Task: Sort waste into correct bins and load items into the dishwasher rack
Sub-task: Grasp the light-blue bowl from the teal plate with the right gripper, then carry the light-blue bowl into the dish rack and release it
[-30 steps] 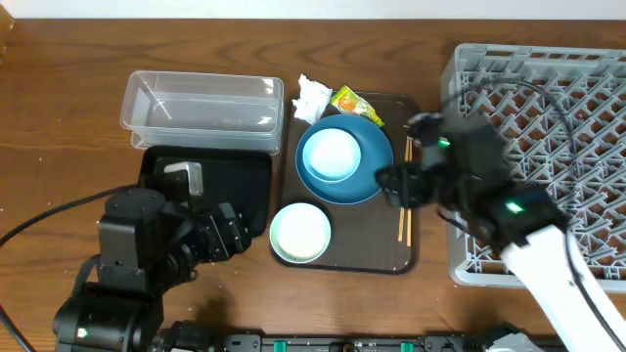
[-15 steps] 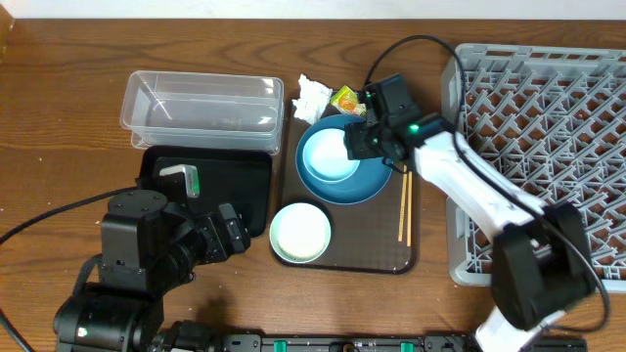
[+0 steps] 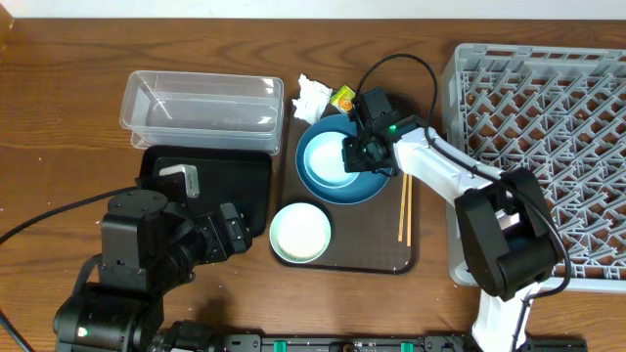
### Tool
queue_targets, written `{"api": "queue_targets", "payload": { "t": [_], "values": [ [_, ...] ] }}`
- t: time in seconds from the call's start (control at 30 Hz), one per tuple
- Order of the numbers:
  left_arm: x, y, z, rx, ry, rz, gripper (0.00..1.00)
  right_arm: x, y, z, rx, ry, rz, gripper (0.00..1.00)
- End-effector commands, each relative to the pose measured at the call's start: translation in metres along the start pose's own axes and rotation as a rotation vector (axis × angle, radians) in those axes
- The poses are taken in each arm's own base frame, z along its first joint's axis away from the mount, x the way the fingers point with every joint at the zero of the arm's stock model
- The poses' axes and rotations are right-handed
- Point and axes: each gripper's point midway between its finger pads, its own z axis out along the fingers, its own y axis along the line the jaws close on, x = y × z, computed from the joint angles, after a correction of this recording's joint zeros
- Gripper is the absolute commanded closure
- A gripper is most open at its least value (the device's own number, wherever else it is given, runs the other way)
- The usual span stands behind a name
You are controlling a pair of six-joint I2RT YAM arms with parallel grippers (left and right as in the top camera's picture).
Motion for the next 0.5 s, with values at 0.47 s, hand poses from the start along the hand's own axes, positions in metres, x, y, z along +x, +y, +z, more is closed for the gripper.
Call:
{"api": "queue_targets", "payload": {
  "t": [0.47],
  "values": [
    [-0.004,-0.002,-0.004,0.002,-0.018,0.007,0.02,0.023,-0.193,-0.347,0.915,-0.646,0.570,0.99]
  ]
}}
